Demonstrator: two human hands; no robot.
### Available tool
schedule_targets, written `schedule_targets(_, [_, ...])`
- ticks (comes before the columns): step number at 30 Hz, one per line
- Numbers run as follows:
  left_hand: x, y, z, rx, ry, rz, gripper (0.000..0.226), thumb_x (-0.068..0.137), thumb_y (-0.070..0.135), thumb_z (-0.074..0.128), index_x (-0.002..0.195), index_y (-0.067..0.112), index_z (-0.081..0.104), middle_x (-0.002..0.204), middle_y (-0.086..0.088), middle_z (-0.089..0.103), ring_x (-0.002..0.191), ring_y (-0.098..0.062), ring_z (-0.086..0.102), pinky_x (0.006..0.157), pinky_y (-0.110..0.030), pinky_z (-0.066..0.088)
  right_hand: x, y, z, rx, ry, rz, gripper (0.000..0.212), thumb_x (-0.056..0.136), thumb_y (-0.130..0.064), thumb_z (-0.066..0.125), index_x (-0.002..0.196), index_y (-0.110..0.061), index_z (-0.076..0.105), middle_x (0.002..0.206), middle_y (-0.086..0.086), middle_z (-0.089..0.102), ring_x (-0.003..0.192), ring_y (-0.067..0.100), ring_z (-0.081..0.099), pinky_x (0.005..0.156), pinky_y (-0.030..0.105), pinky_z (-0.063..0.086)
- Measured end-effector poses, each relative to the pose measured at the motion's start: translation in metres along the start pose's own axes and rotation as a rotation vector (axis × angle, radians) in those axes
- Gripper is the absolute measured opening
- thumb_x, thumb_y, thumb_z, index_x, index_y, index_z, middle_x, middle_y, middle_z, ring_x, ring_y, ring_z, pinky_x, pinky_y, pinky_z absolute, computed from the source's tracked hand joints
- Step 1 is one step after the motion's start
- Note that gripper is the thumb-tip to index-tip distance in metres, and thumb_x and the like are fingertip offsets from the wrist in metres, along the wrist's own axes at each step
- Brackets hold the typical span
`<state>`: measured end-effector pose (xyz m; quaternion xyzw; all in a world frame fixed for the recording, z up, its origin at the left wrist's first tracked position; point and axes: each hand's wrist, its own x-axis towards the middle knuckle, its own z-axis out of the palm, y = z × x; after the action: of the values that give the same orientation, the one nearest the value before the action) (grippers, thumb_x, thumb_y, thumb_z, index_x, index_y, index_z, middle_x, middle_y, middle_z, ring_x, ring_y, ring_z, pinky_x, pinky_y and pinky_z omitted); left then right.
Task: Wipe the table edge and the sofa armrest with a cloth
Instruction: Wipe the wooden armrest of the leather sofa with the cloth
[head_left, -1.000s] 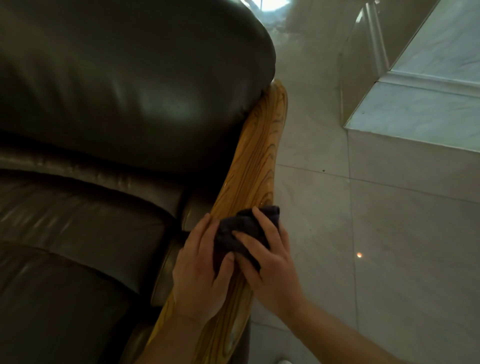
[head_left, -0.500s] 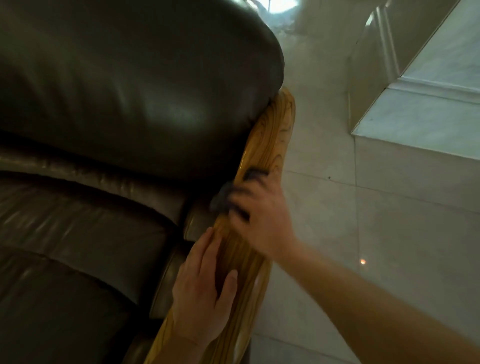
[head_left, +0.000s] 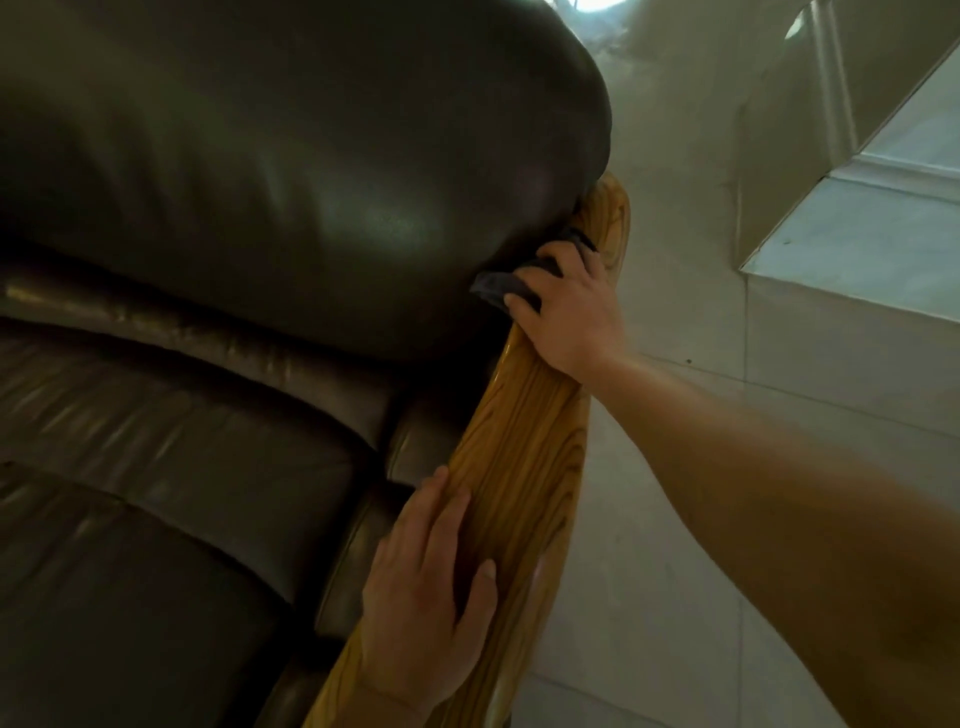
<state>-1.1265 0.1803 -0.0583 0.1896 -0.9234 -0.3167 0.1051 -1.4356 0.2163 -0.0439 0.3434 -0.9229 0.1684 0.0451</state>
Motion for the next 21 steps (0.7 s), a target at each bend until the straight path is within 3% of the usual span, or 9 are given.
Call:
schedule_targets(3, [0.0,0.0,0.001,0.02,-0.014,0.005,0.059,0.089,0.042,0.049,0.143,0.018,0.046,0.158,-0.002,0.033,0.135,-0.022,0.045,0.095,-0.049,0.05,-0.027,-0.014,-0.008,0.055,-0.036,0.034,0.04,0.093,-0.049,0.044,0.124,-0.033,0.063,0.144,0.001,0.044,0.14,0.037,0.026,0.117,0.052,0.02])
schedule_targets(8, [0.001,0.0,0.004,0.076,-0.015,-0.008,0.057,0.091,0.043,0.047,0.142,0.018,0.044,0.154,-0.003,0.037,0.132,-0.026,0.046,0.095,-0.046,0.05,-0.124,-0.03,-0.015,0.1,-0.117,-0.282,0.039,0.093,-0.053,0.048,0.13,-0.041,0.057,0.143,-0.006,0.048,0.141,0.032,0.031,0.117,0.054,0.019])
schedule_targets(11, [0.001,-0.003,0.006,0.084,-0.009,-0.002,0.055,0.092,0.042,0.046,0.142,0.018,0.044,0.154,-0.004,0.037,0.132,-0.027,0.046,0.096,-0.046,0.049,-0.112,-0.009,-0.018,0.047,-0.177,-0.402,0.044,0.092,-0.058,0.048,0.132,-0.04,0.056,0.145,-0.001,0.048,0.141,0.034,0.033,0.115,0.054,0.022])
schedule_targets(15, [0.0,-0.004,0.008,0.097,-0.012,0.005,0.057,0.092,0.042,0.047,0.144,0.02,0.042,0.157,-0.001,0.033,0.135,-0.024,0.043,0.099,-0.044,0.046,-0.059,-0.006,-0.016,0.005,-0.129,-0.098,0.046,0.091,-0.059,0.043,0.133,-0.044,0.054,0.153,0.002,0.037,0.144,0.038,0.02,0.117,0.053,0.02])
schedule_targets(18, [0.0,-0.004,0.006,0.104,-0.027,-0.007,0.059,0.091,0.044,0.046,0.145,0.021,0.039,0.158,-0.001,0.031,0.136,-0.023,0.042,0.1,-0.042,0.044,-0.075,-0.03,-0.007,0.077,-0.069,0.123,0.044,0.091,-0.055,0.046,0.131,-0.041,0.057,0.155,0.002,0.035,0.141,0.041,0.02,0.117,0.053,0.02])
schedule_targets(21, [0.0,0.0,0.004,0.094,-0.038,-0.023,0.06,0.089,0.045,0.046,0.143,0.017,0.044,0.155,-0.006,0.037,0.133,-0.027,0.045,0.1,-0.042,0.041,-0.137,-0.056,-0.007,0.105,0.009,0.039,0.041,0.092,-0.053,0.049,0.129,-0.038,0.059,0.151,0.003,0.04,0.138,0.044,0.028,0.115,0.057,0.021])
